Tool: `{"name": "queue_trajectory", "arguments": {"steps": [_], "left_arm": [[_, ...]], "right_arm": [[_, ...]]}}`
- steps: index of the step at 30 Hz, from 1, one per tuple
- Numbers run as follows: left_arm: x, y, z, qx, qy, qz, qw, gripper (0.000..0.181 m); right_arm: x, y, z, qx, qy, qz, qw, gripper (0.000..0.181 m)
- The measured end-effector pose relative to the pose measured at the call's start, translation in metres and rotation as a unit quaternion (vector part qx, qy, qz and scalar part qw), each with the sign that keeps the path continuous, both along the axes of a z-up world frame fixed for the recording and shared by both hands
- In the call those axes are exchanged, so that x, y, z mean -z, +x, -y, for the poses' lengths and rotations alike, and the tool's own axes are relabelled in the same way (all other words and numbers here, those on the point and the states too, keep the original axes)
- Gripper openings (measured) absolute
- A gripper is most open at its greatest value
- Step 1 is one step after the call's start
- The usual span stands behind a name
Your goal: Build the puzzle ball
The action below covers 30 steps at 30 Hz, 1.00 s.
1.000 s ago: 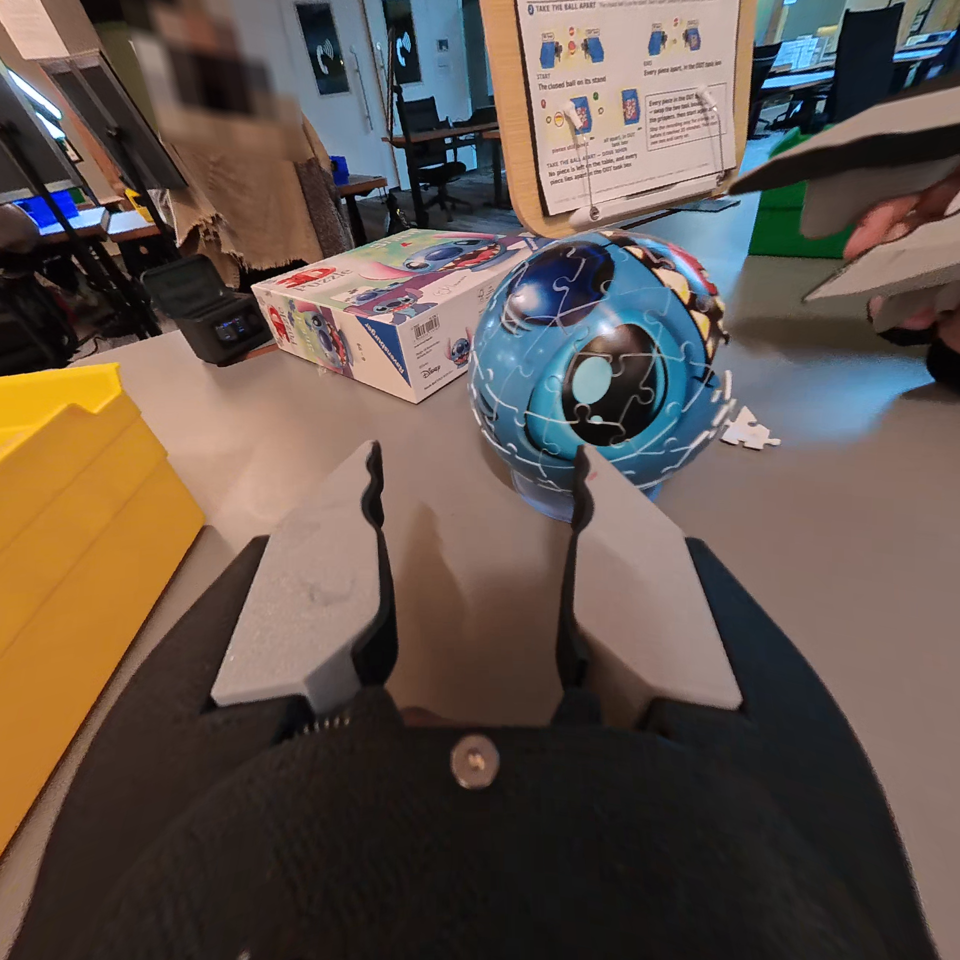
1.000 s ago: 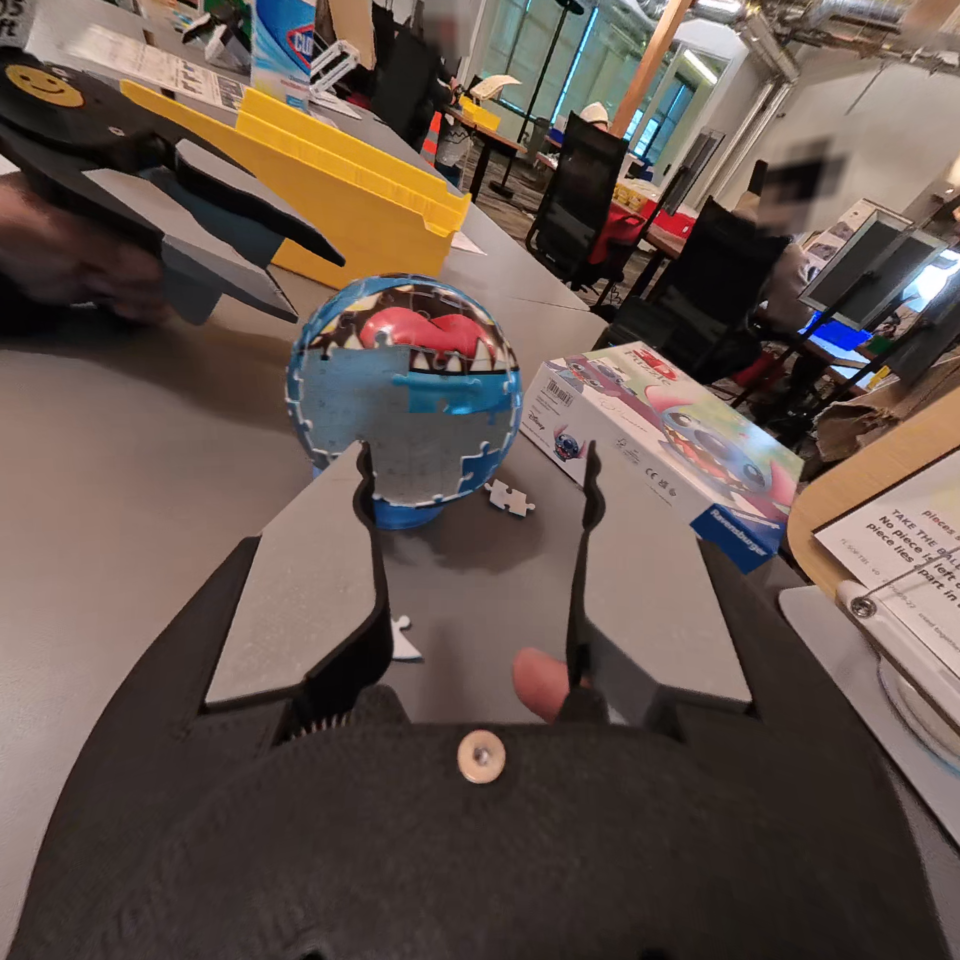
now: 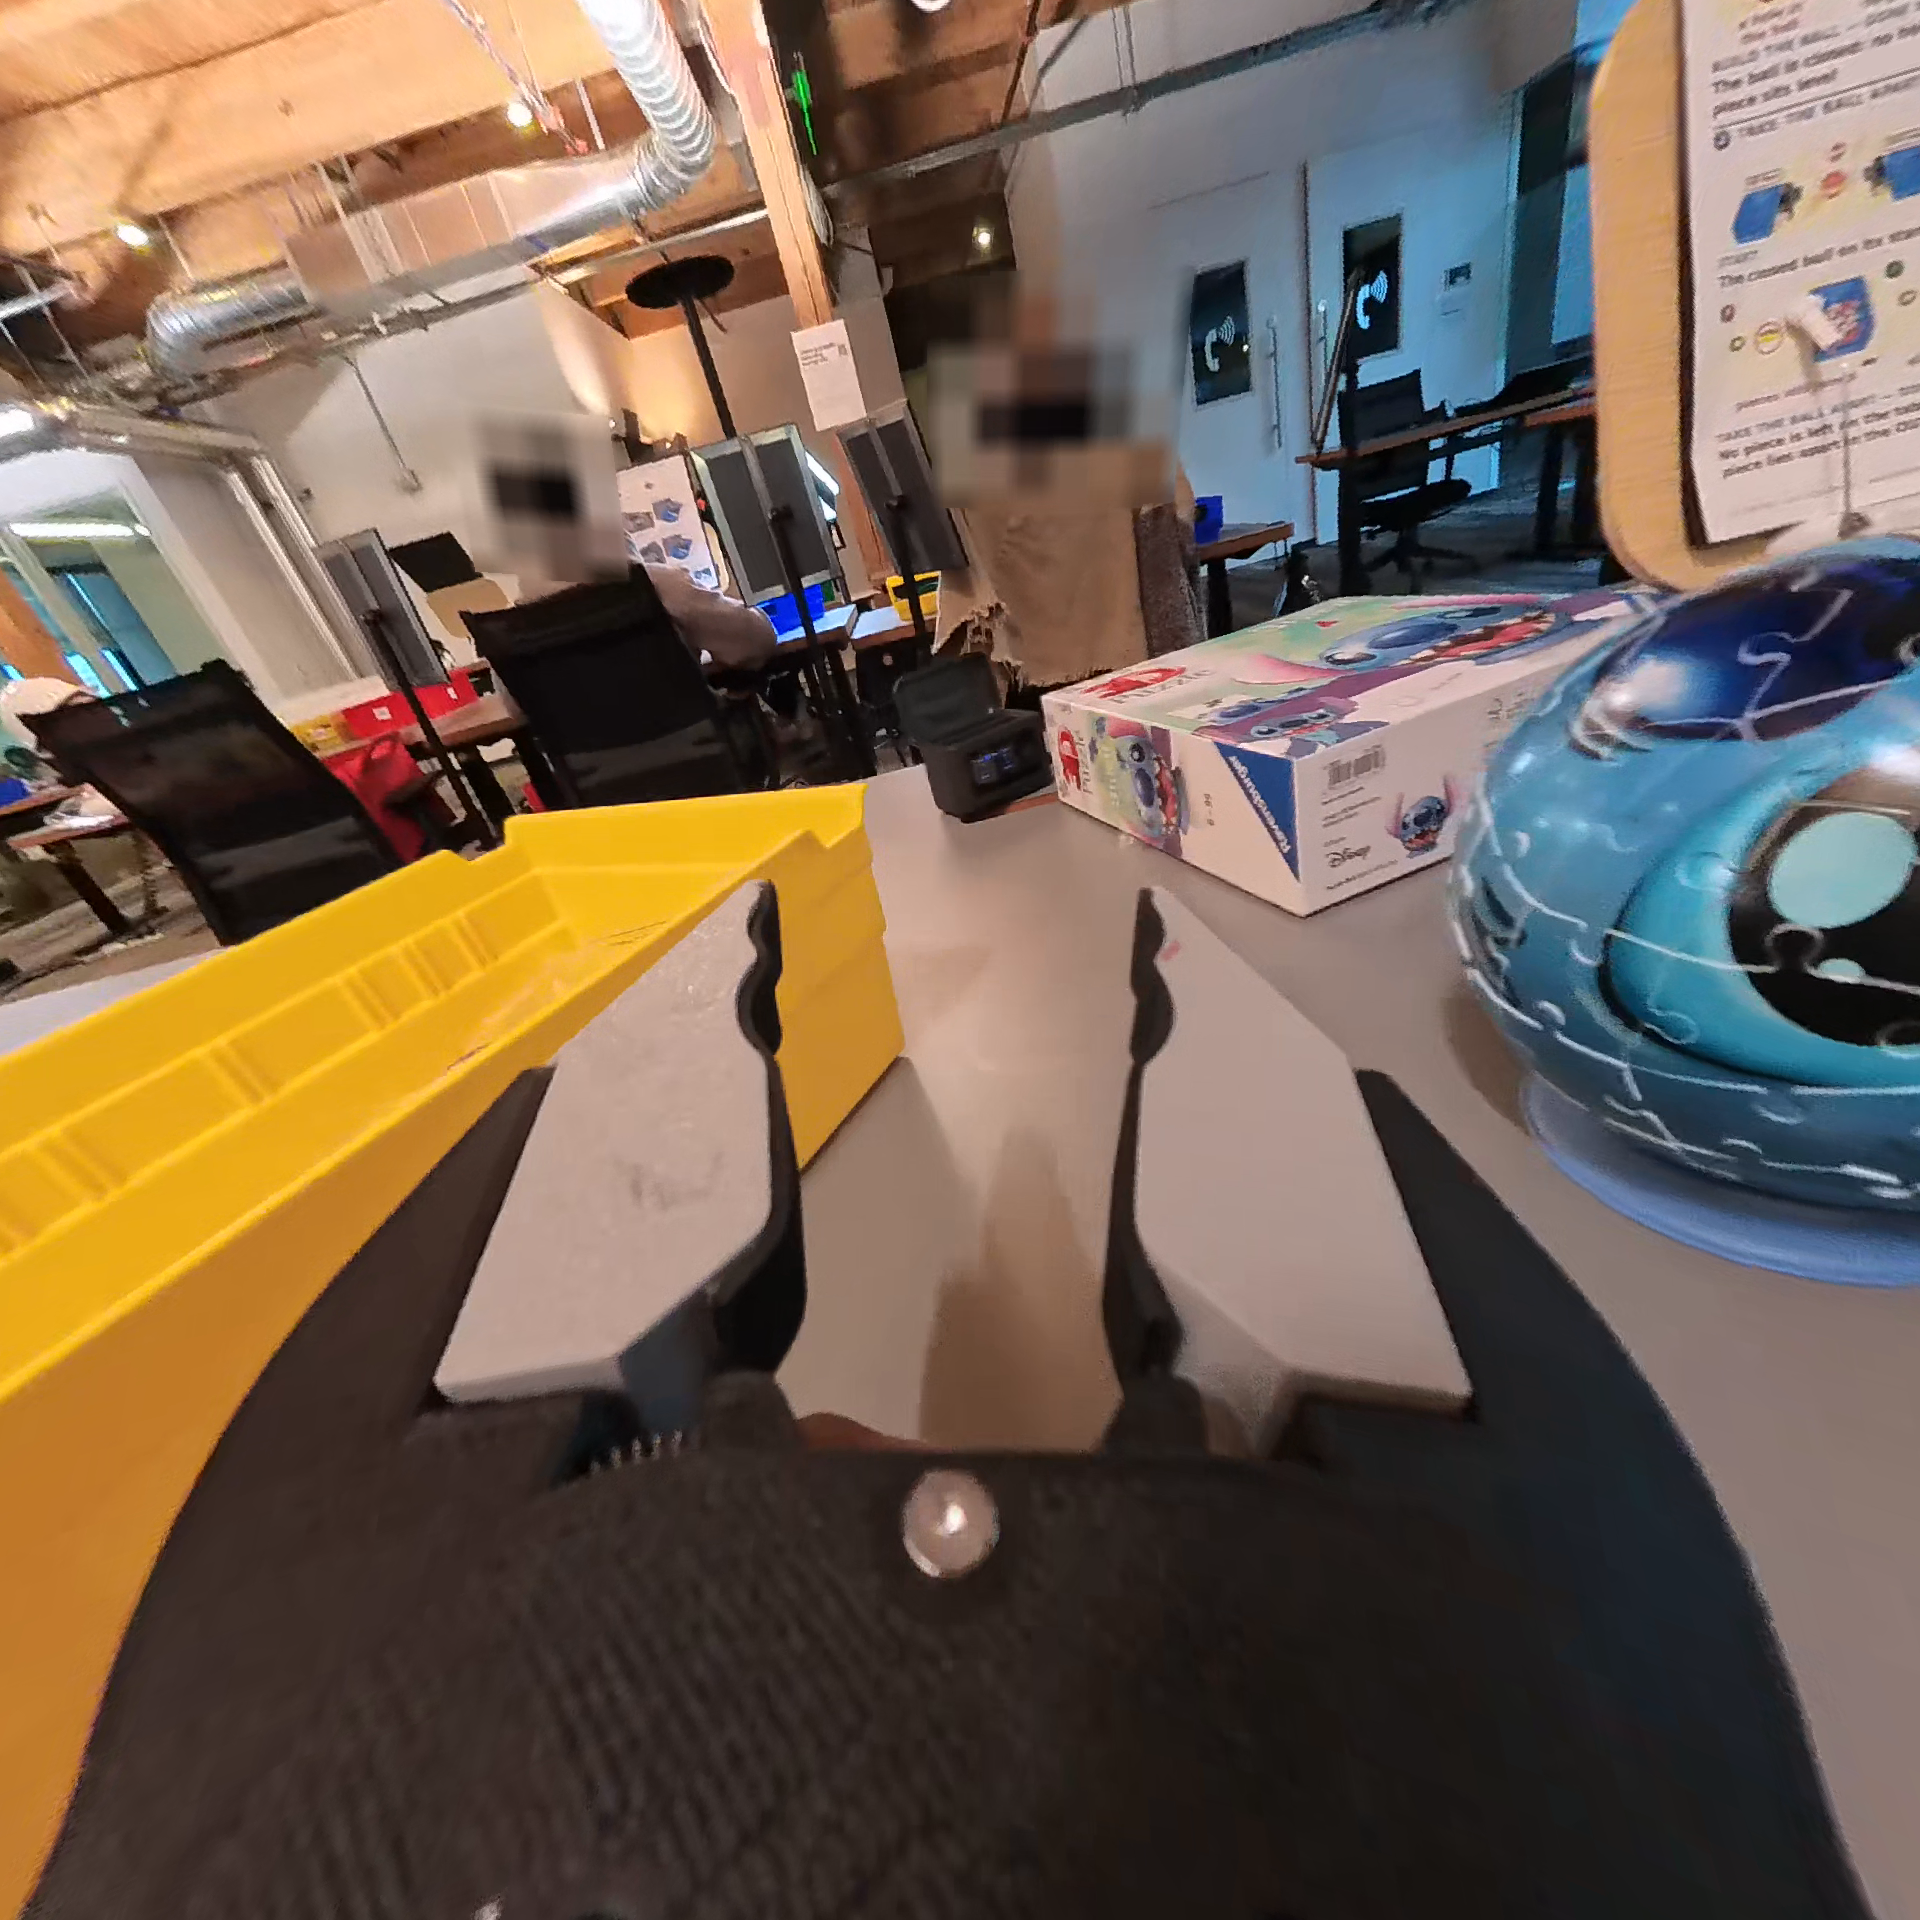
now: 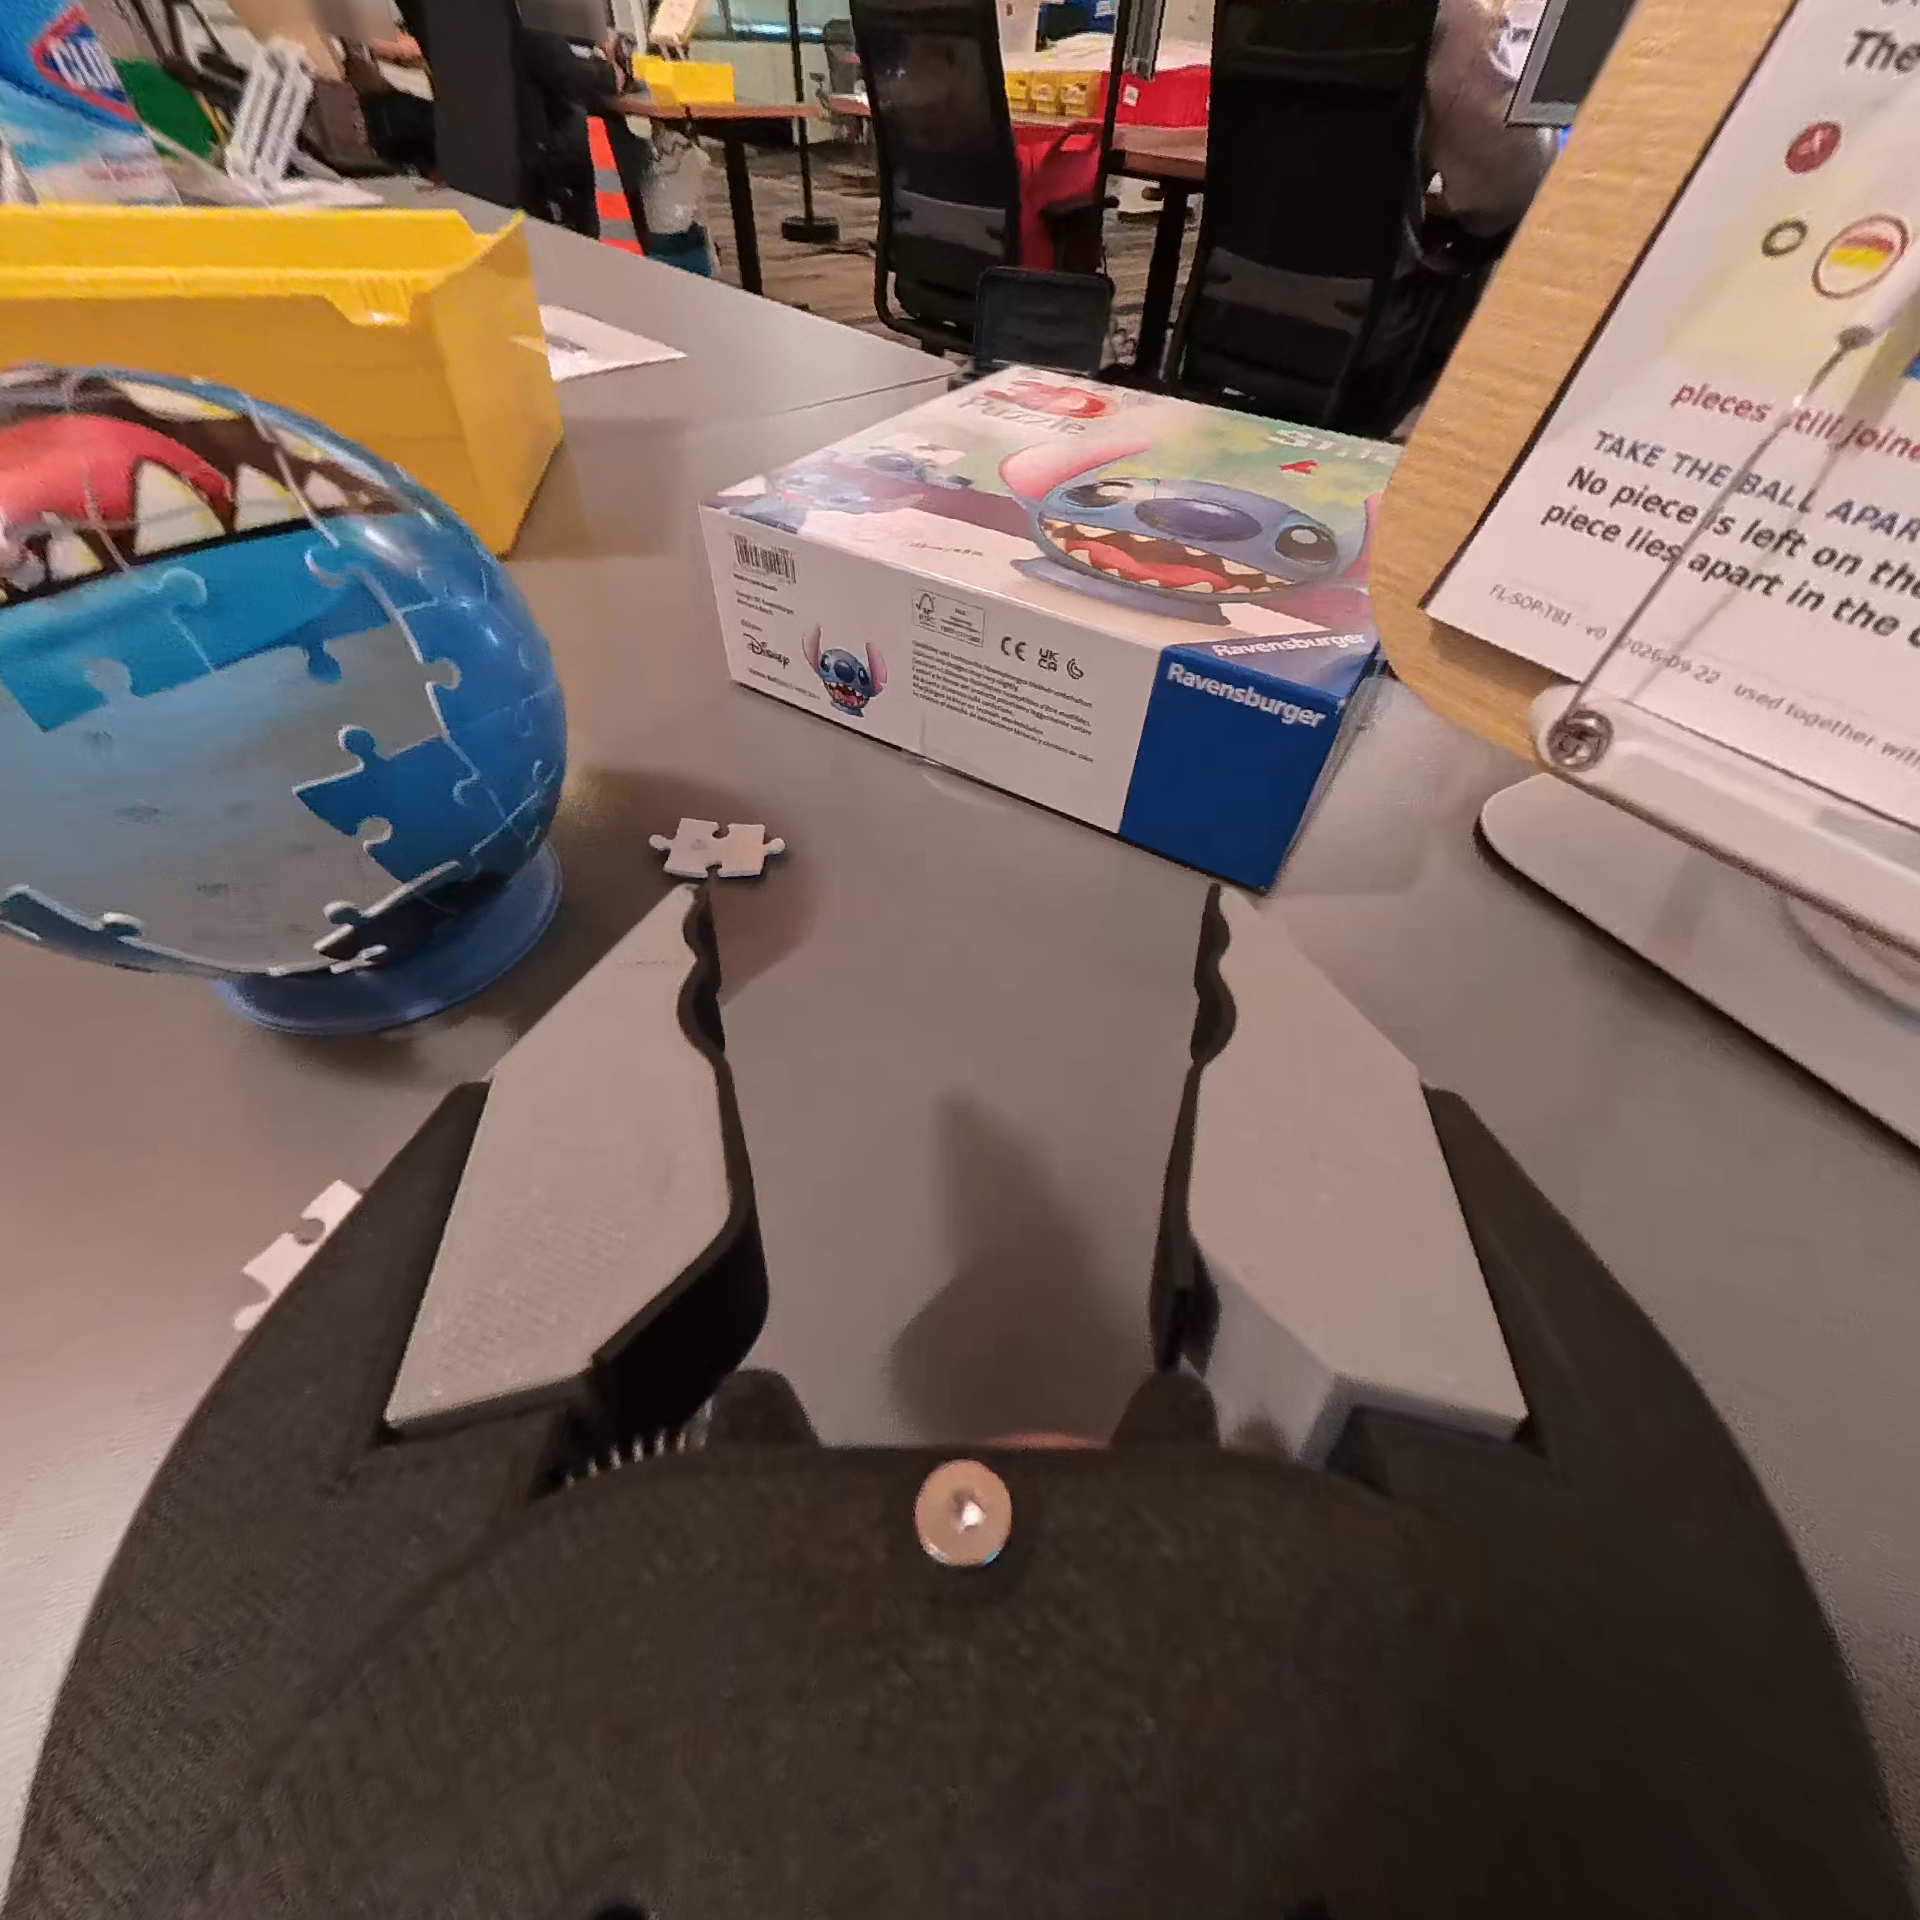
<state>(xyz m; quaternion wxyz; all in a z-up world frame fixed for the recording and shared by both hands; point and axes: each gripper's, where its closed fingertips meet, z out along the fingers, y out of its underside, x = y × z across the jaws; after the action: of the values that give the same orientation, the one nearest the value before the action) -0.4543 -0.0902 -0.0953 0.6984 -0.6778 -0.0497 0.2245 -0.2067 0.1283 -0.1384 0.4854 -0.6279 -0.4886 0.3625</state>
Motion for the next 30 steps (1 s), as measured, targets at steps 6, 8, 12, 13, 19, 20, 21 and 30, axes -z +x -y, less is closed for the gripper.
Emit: {"name": "queue_trajectory", "arguments": {"steps": [6, 8, 12, 13, 19, 20, 21, 30], "left_arm": [[-0.001, -0.011, 0.003, 0.001, 0.017, 0.043, 0.999, 0.065], [0.000, -0.011, 0.003, 0.002, 0.014, 0.045, 0.999, 0.065], [-0.001, -0.014, 0.005, -0.016, 0.016, 0.036, 0.999, 0.060], [-0.001, -0.018, 0.007, -0.026, 0.019, 0.040, 0.999, 0.058], [0.000, -0.032, 0.012, -0.051, 0.026, 0.074, 0.996, 0.045], [0.000, -0.032, 0.012, -0.054, 0.028, 0.074, 0.995, 0.041], [0.000, -0.033, 0.013, -0.056, 0.031, 0.075, 0.995, 0.037], [0.017, -0.026, -0.006, -0.026, -0.046, 0.073, 0.996, 0.023]], "right_arm": [[-0.006, 0.004, 0.000, -0.024, -0.052, -0.034, 0.998, 0.090], [-0.004, 0.002, 0.003, -0.038, -0.062, -0.032, 0.997, 0.091], [-0.003, 0.001, 0.011, -0.055, -0.062, -0.025, 0.996, 0.093], [-0.001, 0.001, 0.013, -0.058, -0.062, -0.019, 0.996, 0.094], [0.001, -0.003, 0.015, -0.080, -0.062, -0.011, 0.995, 0.092], [0.001, -0.003, 0.015, -0.083, -0.064, -0.011, 0.994, 0.091], [0.001, -0.003, 0.014, -0.085, -0.065, -0.013, 0.994, 0.091], [-0.001, -0.002, 0.013, -0.114, -0.069, -0.016, 0.991, 0.084]]}}
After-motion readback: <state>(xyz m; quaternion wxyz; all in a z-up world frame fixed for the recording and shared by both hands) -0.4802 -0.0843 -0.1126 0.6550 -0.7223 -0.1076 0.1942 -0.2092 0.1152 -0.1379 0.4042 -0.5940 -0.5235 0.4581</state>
